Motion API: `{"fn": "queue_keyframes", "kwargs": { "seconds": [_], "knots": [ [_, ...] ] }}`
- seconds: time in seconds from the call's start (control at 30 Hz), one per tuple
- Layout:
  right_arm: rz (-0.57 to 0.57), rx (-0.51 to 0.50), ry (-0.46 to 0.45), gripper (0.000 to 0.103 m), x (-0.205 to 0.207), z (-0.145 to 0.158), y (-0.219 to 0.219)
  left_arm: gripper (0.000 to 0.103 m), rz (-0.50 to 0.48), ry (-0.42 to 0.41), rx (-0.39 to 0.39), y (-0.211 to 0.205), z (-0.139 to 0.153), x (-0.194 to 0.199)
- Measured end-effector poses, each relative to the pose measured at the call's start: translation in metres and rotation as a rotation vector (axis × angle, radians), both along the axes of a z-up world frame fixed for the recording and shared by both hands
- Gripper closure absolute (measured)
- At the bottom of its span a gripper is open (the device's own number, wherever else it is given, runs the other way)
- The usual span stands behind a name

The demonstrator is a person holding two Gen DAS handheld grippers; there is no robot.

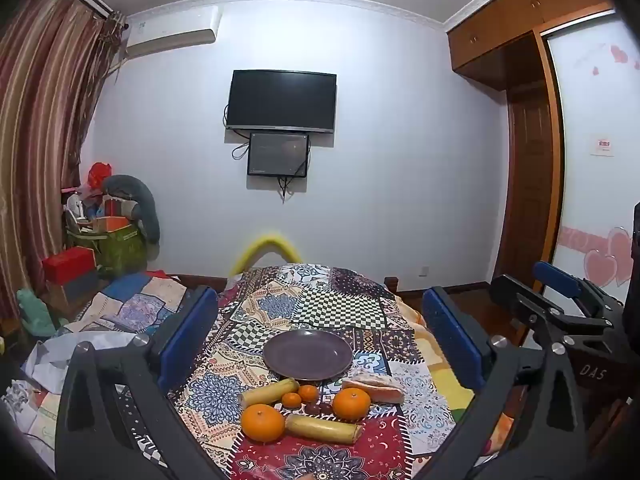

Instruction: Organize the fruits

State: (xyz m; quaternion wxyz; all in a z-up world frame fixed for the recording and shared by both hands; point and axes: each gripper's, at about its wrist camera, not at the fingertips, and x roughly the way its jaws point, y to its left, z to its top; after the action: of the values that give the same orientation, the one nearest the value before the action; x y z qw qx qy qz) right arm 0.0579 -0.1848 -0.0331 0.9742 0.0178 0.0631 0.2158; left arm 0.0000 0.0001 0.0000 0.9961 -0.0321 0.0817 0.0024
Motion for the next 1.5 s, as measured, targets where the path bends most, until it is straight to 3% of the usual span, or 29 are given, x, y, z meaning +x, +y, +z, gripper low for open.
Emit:
{"fn": "queue_keyframes", "kwargs": {
  "seconds": [1.5],
  "knots": [
    [-0.001,0.006,0.002,0.000,0.0018,-0.0008,-0.0015,0.000,-0.008,0.016,0.002,-0.0066,-0.0087,0.0043]
  ]
}}
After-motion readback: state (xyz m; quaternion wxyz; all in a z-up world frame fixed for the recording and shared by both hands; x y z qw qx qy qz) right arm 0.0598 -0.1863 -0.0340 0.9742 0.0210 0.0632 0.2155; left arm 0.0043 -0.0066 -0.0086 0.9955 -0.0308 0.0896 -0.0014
